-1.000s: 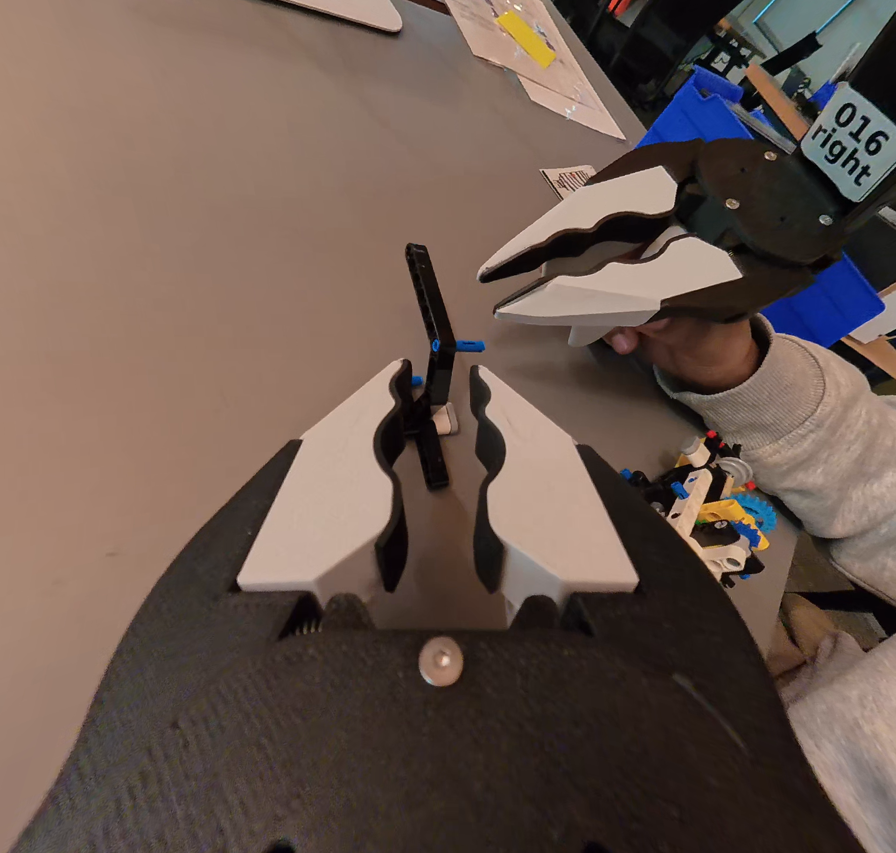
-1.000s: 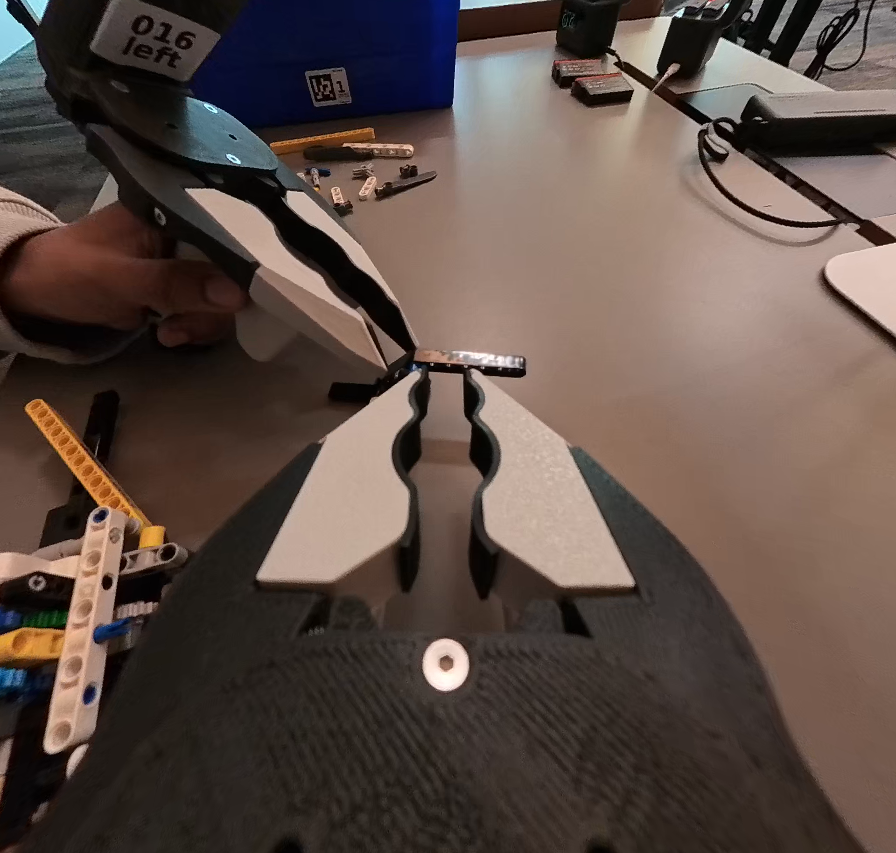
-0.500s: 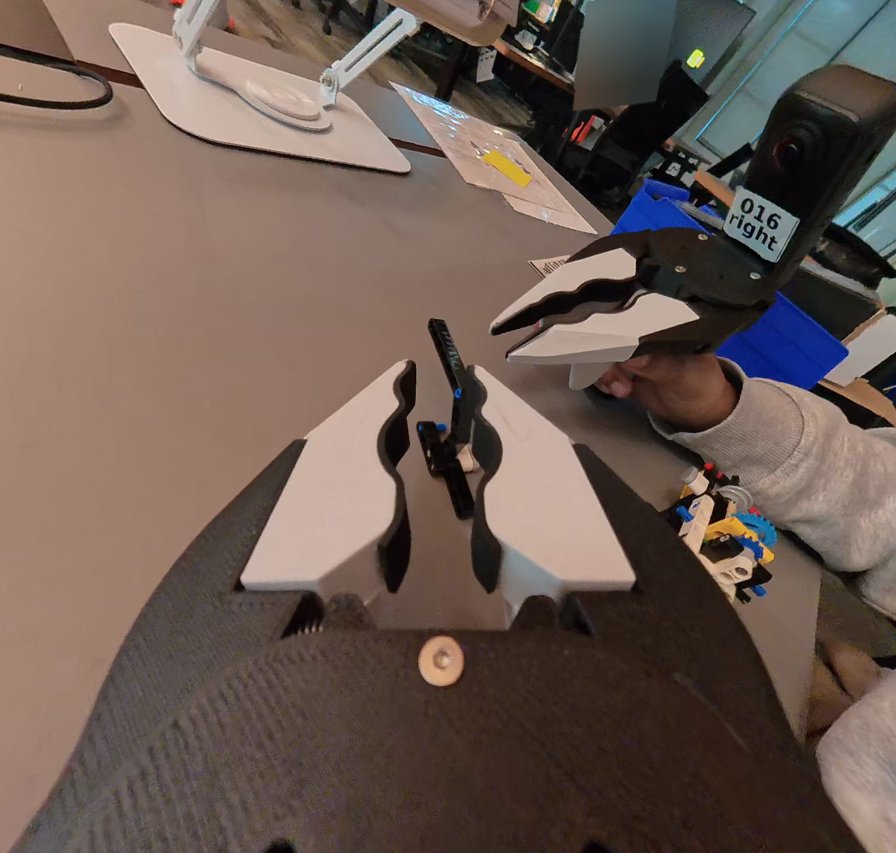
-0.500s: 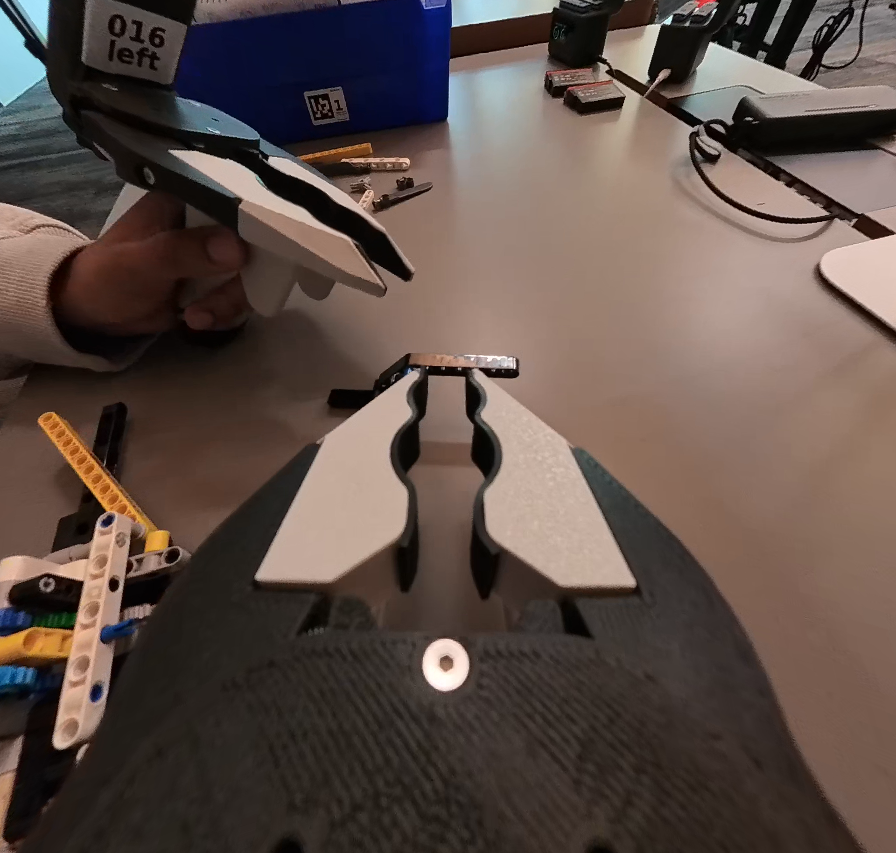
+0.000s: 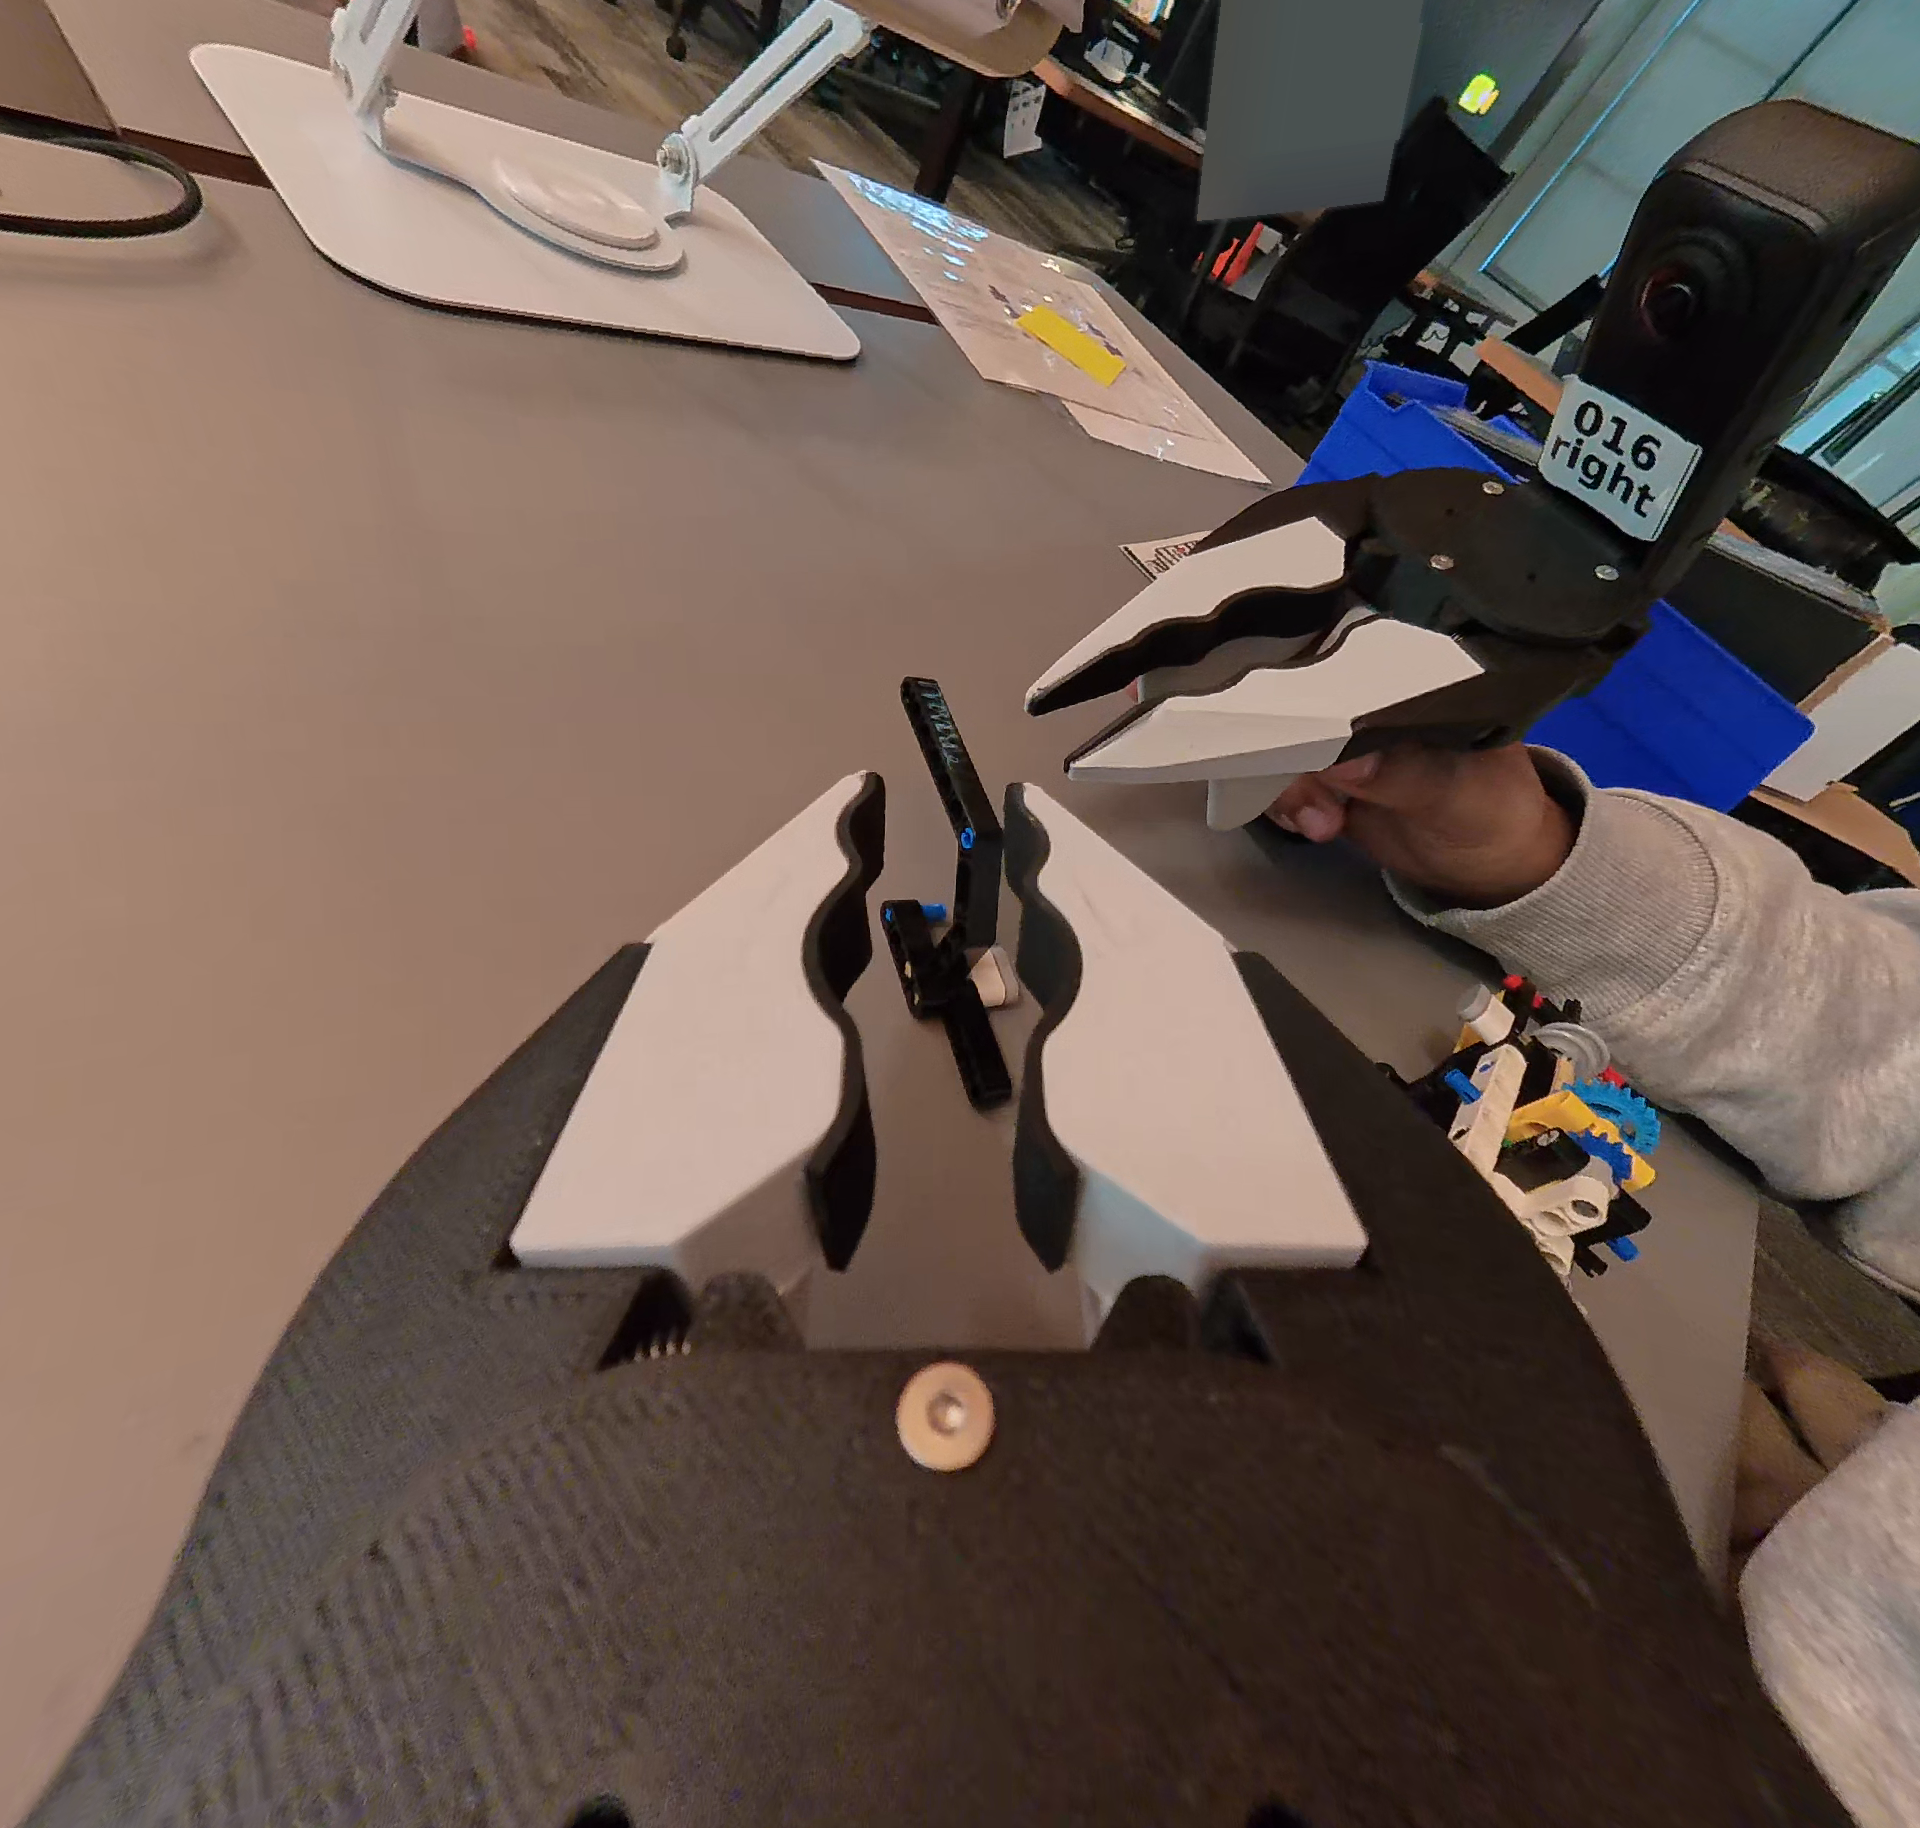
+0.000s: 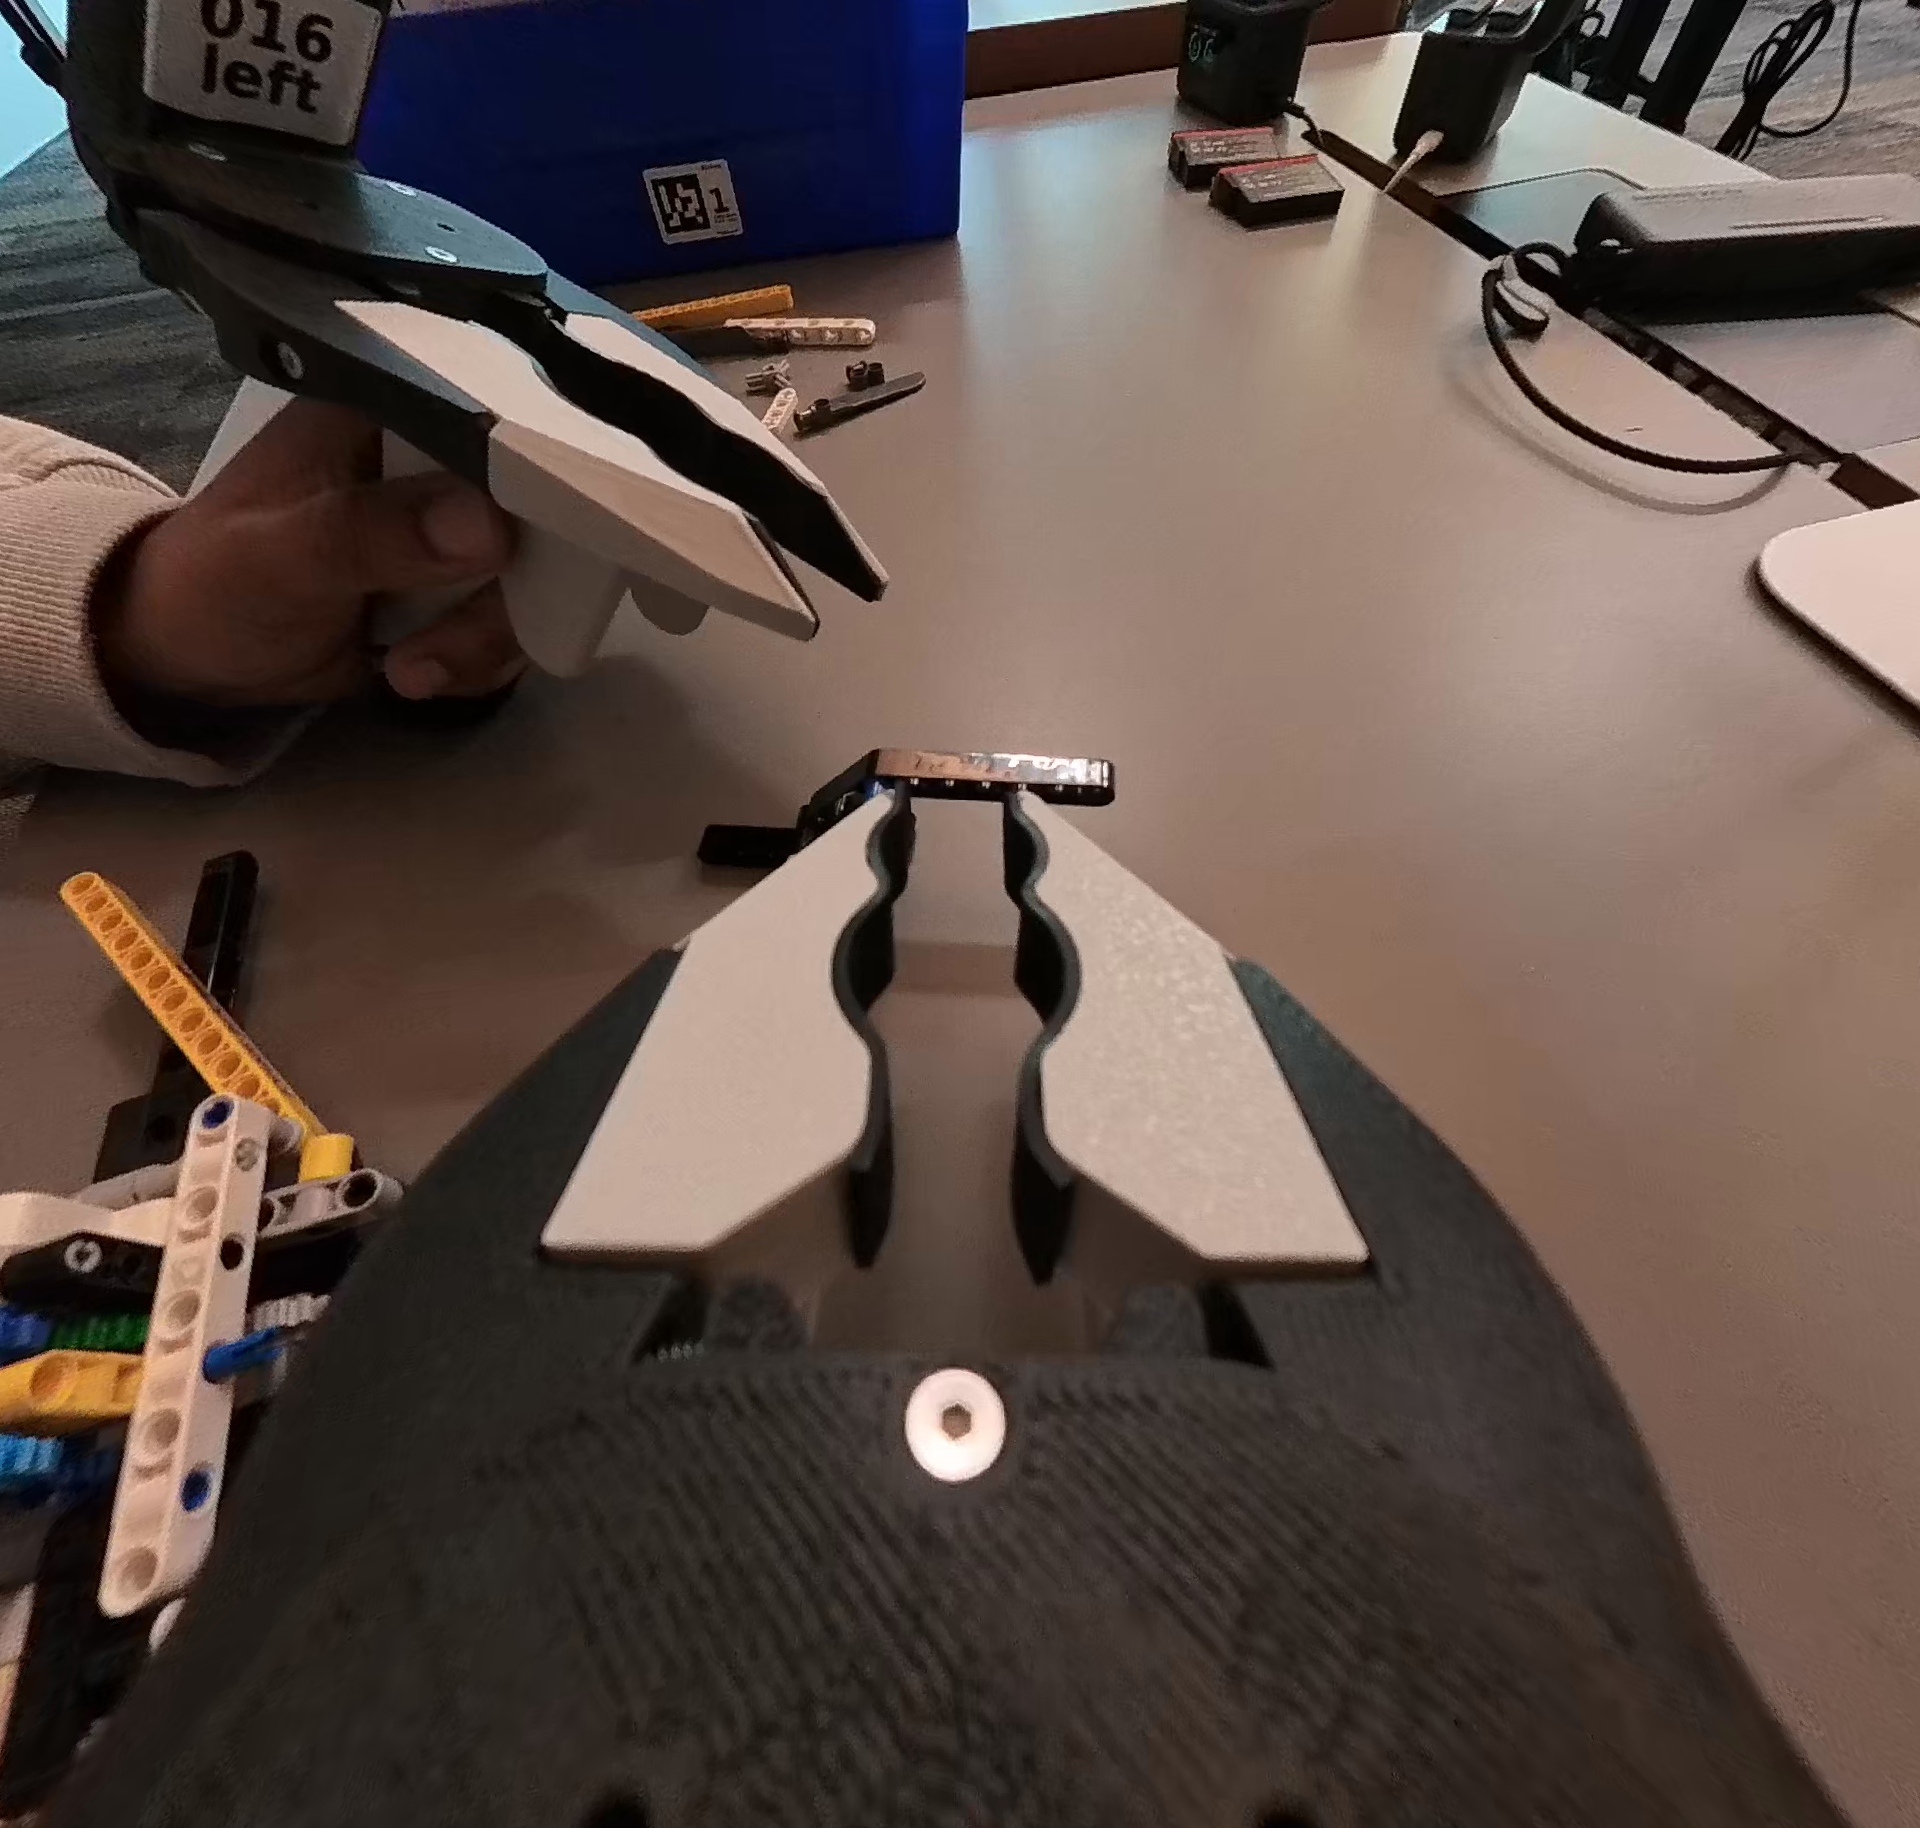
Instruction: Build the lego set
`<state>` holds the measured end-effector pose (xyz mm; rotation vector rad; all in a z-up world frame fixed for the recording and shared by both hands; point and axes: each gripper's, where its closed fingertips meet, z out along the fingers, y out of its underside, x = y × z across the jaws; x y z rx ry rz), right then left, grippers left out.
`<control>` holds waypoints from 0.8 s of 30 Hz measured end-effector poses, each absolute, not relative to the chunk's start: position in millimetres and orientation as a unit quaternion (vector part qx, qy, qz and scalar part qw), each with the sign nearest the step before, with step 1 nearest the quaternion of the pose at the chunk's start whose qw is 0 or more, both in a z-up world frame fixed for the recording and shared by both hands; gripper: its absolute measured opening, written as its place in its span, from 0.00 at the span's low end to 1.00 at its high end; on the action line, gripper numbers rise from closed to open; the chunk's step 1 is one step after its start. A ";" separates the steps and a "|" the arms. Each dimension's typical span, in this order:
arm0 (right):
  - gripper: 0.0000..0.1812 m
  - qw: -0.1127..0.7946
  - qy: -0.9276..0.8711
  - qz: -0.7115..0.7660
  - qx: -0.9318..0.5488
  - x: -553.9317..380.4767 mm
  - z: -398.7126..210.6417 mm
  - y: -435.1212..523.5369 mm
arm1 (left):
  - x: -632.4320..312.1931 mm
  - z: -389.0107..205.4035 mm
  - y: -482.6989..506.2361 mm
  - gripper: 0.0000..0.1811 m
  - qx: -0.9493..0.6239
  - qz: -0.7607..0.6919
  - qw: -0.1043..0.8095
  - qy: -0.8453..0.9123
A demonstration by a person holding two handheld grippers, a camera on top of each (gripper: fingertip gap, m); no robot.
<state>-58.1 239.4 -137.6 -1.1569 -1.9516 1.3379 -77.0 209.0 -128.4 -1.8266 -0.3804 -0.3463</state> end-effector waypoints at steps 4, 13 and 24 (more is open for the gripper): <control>0.09 0.251 -0.718 0.490 -0.425 -58.2 -138.2 239.3 | -76.3 -128.2 209.5 0.12 -0.783 -0.146 0.583 -0.160; 0.09 0.251 -0.717 0.489 -0.428 -59.1 -138.4 240.0 | -81.4 -113.3 202.2 0.11 -0.775 -0.173 0.579 -0.186; 0.09 0.240 -0.690 0.518 -0.444 -60.4 -131.0 247.1 | -211.1 -70.3 22.2 0.05 -0.784 -0.005 0.516 -0.346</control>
